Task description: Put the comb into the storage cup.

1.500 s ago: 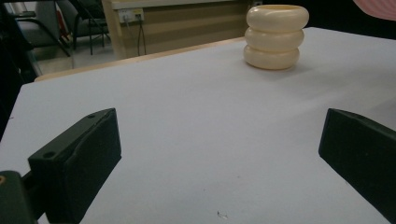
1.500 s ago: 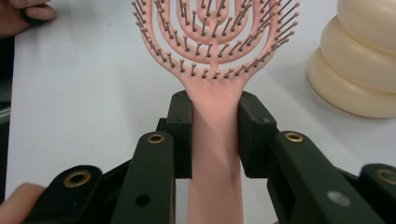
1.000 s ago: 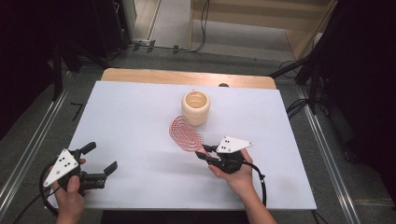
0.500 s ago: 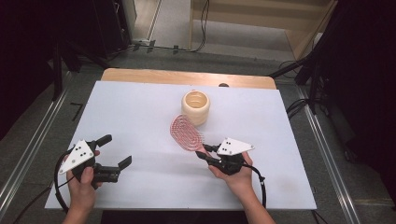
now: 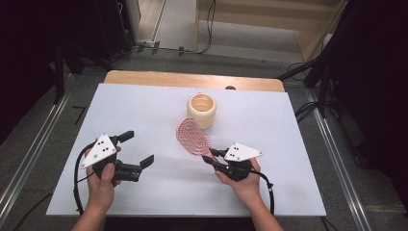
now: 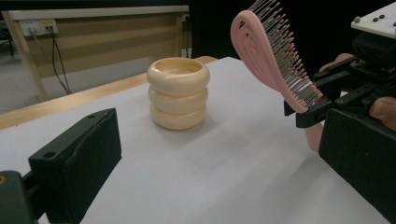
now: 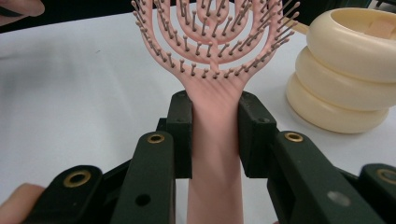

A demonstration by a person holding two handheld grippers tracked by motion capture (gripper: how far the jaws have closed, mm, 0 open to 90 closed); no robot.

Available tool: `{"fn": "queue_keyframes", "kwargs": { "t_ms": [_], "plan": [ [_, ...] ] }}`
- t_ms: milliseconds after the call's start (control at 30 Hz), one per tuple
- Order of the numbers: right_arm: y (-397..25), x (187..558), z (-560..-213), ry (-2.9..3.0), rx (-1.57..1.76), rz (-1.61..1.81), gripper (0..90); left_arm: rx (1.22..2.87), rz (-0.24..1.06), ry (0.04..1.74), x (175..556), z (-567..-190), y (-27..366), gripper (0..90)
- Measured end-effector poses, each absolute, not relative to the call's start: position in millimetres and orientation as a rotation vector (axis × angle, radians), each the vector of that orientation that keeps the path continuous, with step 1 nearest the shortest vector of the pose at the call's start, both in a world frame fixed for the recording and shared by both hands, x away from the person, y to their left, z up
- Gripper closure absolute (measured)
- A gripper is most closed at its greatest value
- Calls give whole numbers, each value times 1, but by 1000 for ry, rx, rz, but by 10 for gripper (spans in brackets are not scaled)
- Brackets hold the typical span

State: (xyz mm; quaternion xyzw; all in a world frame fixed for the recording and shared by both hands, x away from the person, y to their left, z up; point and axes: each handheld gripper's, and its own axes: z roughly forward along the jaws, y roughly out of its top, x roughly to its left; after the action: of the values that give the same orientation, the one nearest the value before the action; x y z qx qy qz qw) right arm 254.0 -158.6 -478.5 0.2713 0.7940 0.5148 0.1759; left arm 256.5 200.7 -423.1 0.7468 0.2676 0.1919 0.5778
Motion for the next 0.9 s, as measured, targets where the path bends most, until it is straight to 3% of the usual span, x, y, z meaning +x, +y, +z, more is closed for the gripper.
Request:
{"fn": "queue_keyframes", "kwargs": {
  "t_ms": [900],
  "plan": [
    [-156, 252, -479, 2239, 751, 1469, 682, 1772, 342, 530, 268, -409, 135, 0]
  ]
}}
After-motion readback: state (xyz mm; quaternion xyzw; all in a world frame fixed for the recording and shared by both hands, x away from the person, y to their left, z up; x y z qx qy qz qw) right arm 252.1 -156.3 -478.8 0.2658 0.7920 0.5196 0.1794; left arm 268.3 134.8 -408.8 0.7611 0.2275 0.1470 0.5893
